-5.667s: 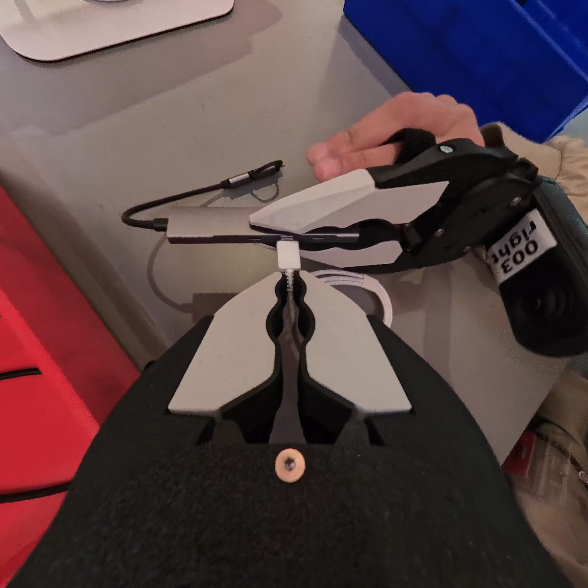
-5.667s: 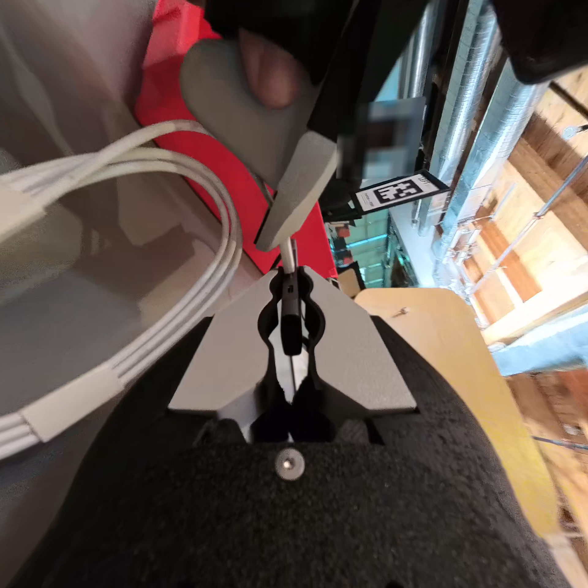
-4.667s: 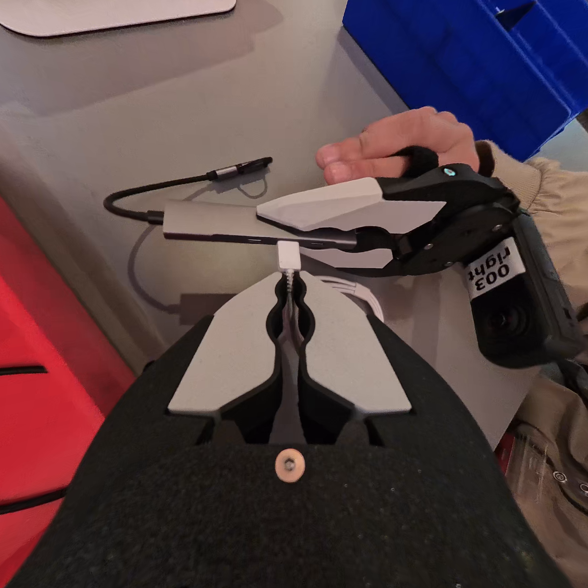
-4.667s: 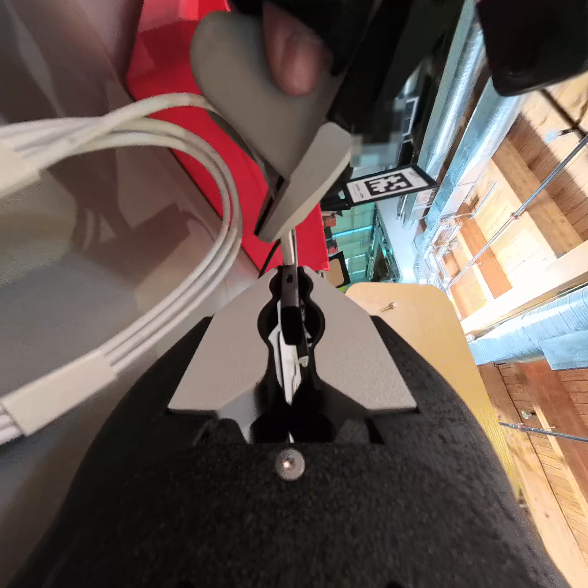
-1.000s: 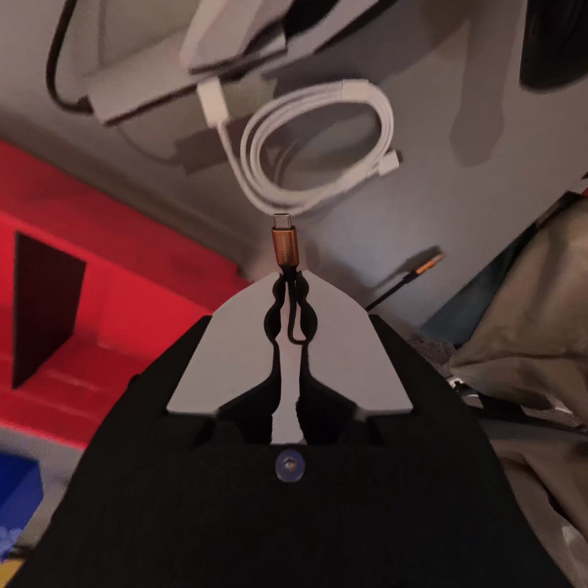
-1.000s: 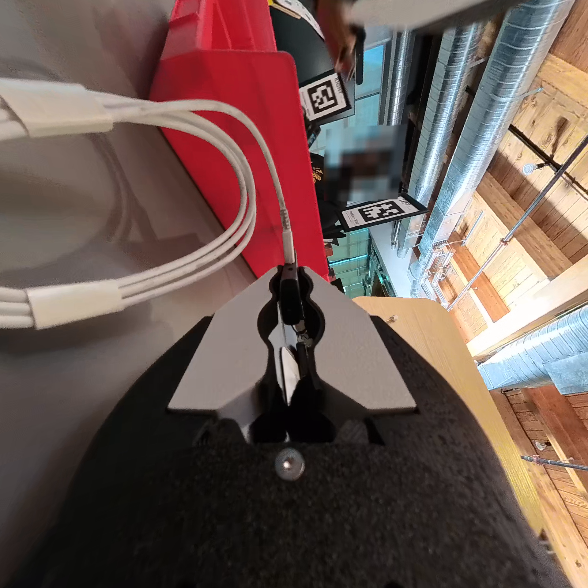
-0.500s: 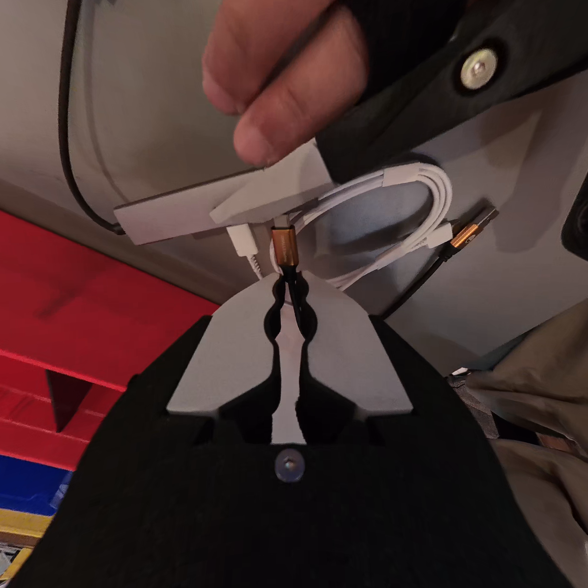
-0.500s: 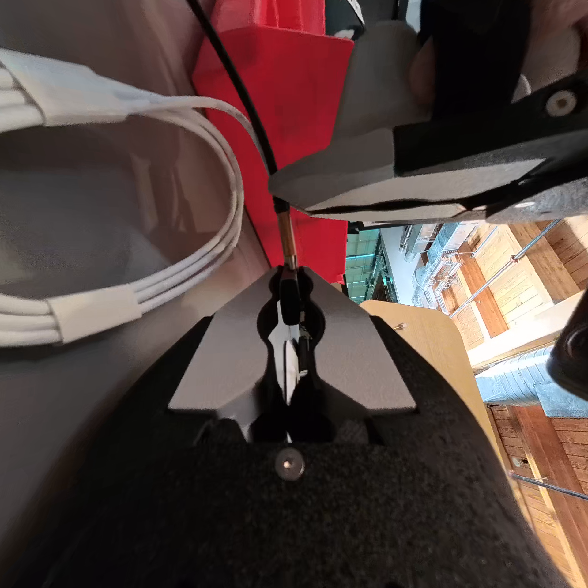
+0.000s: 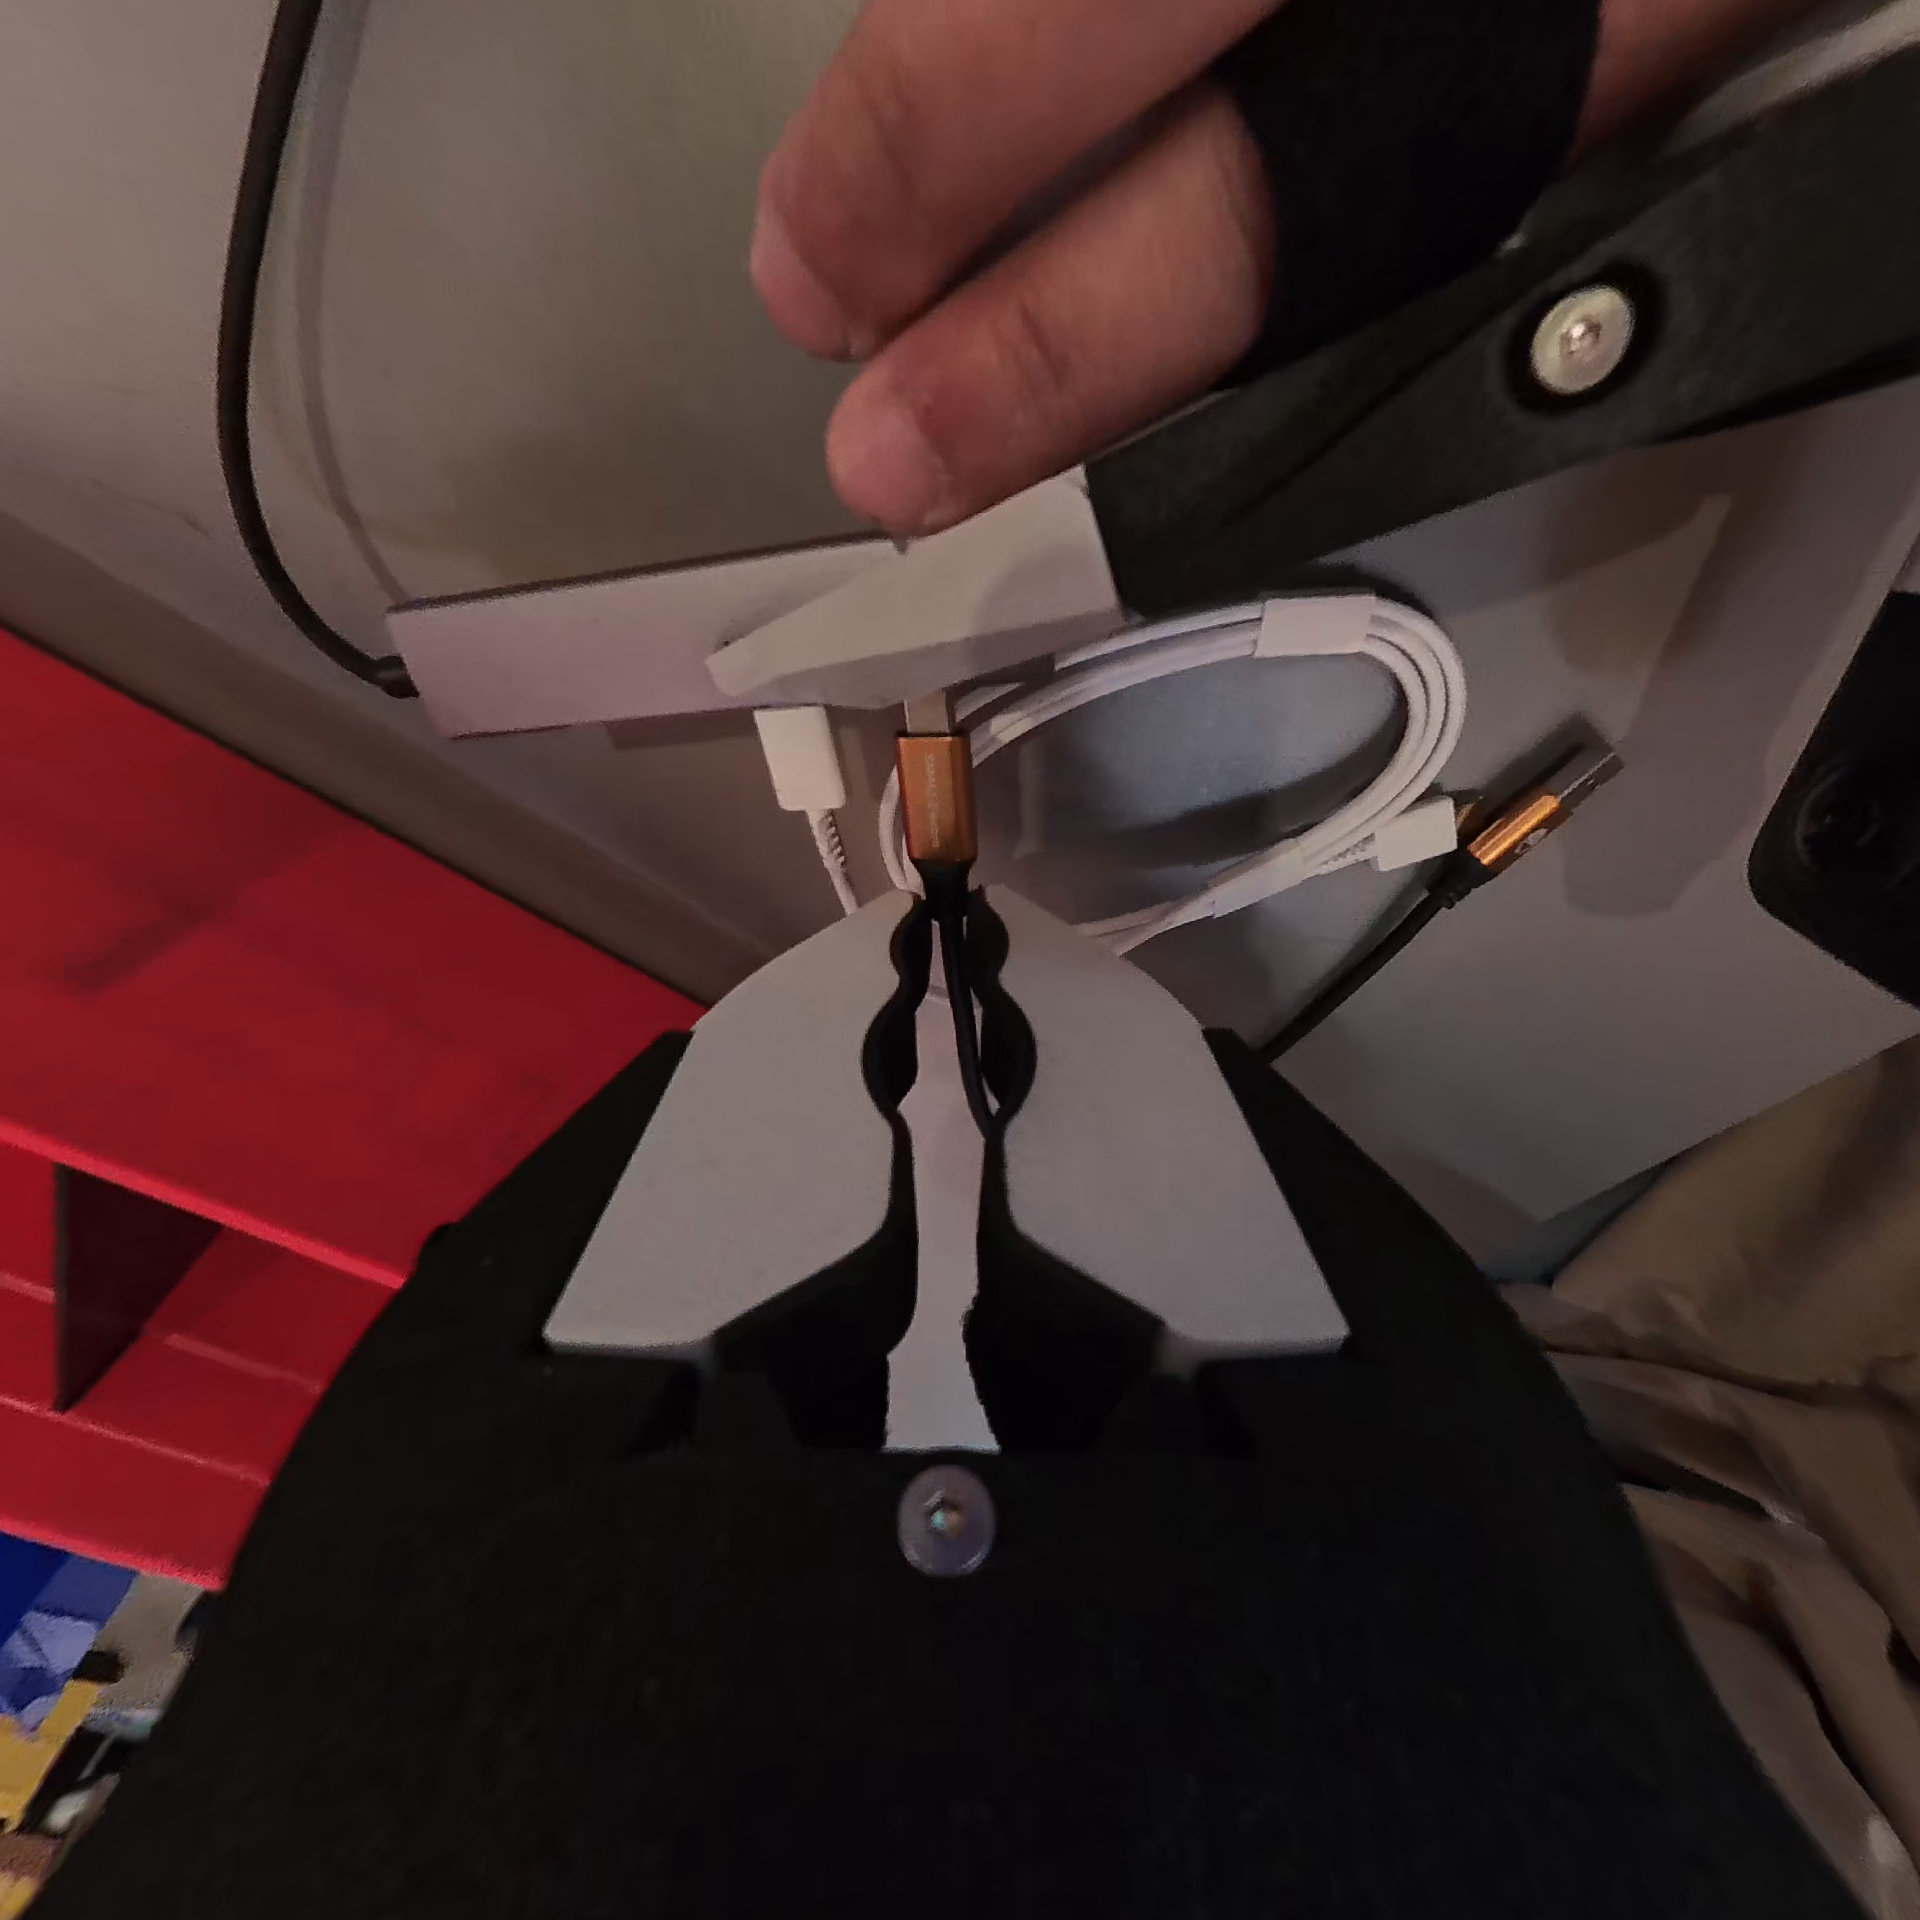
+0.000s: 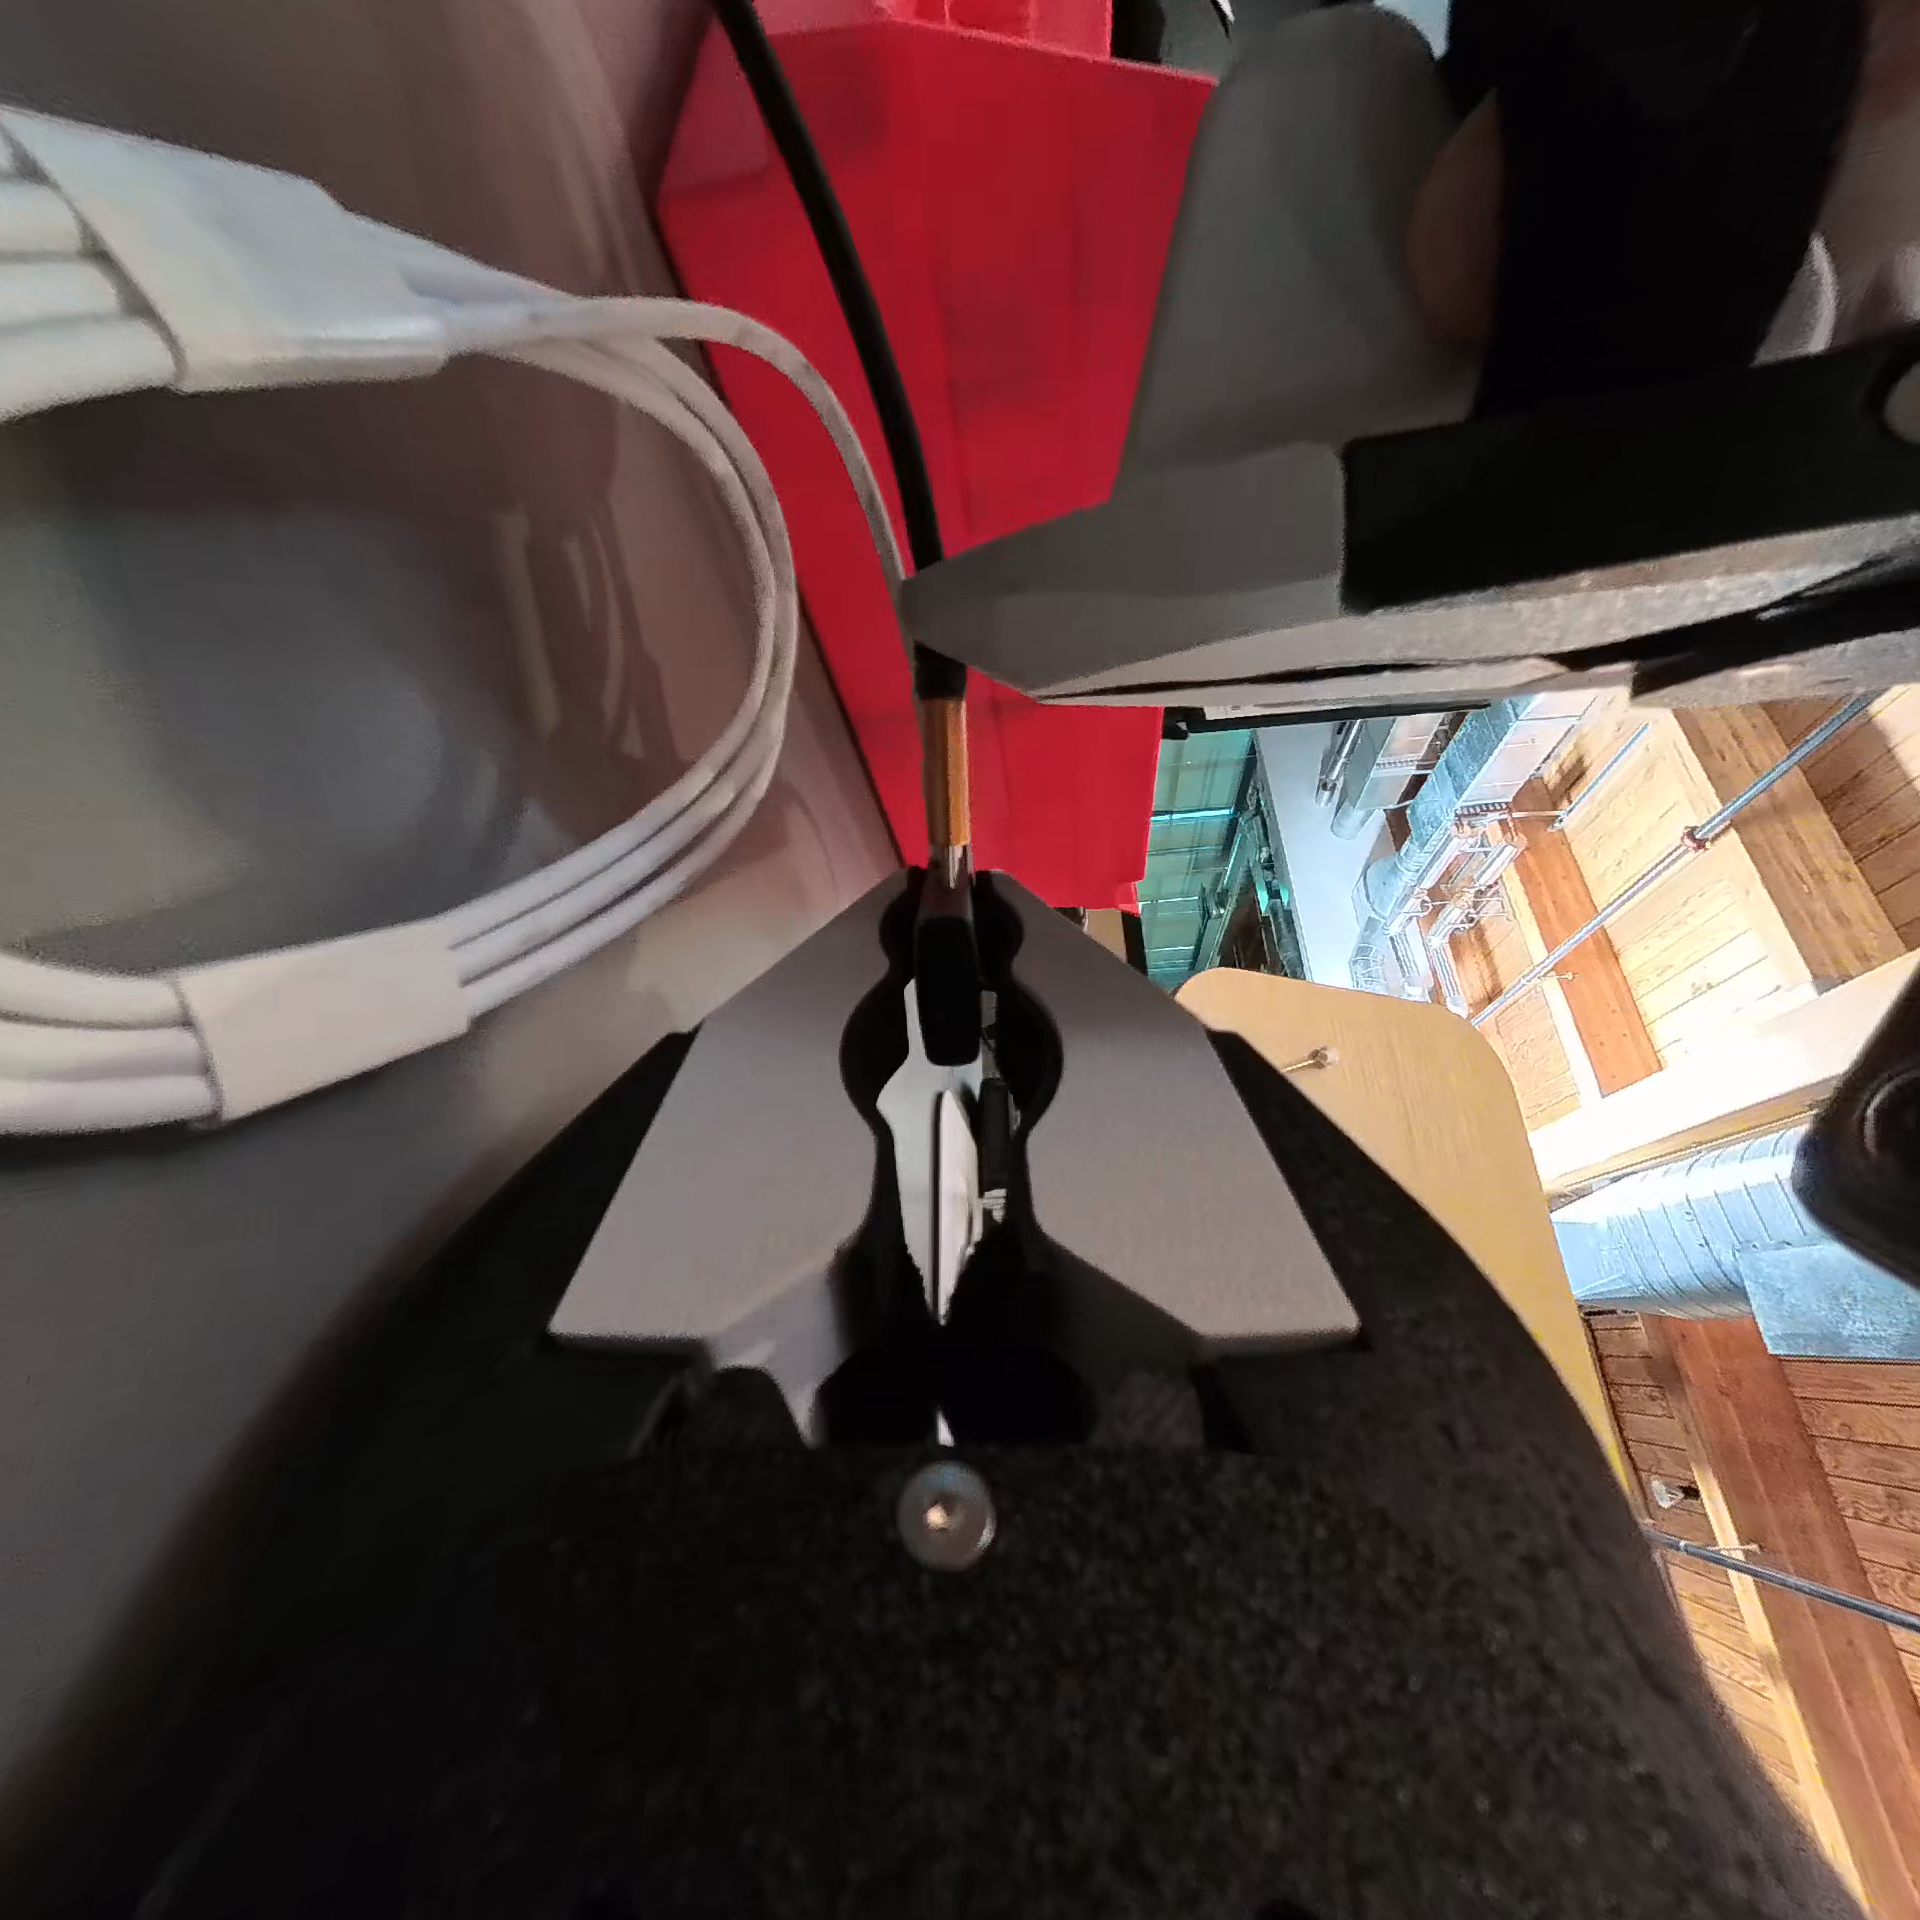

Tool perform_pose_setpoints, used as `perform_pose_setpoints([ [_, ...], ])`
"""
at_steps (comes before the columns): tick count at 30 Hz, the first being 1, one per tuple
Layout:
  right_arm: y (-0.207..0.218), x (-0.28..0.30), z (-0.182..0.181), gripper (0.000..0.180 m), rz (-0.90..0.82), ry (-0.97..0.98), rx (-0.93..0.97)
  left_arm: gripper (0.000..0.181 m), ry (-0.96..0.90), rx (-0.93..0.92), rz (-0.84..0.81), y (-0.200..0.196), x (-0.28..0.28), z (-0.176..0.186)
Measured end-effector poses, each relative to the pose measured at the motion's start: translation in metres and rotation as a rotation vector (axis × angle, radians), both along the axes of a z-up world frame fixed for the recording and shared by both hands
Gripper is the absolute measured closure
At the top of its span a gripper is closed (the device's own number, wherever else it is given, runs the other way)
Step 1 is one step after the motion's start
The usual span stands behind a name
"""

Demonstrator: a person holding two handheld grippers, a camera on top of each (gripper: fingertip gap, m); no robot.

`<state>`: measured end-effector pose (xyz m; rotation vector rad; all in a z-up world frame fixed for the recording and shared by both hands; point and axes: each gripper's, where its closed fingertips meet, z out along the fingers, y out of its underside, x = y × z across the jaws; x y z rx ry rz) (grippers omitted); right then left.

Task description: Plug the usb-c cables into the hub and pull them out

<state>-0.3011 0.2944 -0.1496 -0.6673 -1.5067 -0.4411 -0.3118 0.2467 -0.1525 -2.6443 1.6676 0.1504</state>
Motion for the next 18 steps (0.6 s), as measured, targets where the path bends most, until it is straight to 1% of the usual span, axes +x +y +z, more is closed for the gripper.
perform_pose_setpoints([
  [1,0.0007,0.0004,0.0,0.171,-0.004,0.001,-0.003,0.175,-0.01,0.001,0.014,0.0003,0.0003,-0.0005],
  [7,0.0012,0.0004,-0.001,0.171,-0.017,-0.002,-0.01,0.175,-0.025,0.016,0.069,0.0047,-0.0032,-0.0019],
  [11,0.0013,0.0003,-0.0022,0.171,-0.017,-0.008,-0.013,0.175,-0.026,-0.003,0.028,-0.0018,0.0007,-0.0032],
  [18,0.0006,-0.0001,-0.0025,0.171,-0.015,-0.016,-0.005,0.175,0.004,-0.027,0.03,-0.0011,-0.0017,-0.0069],
])
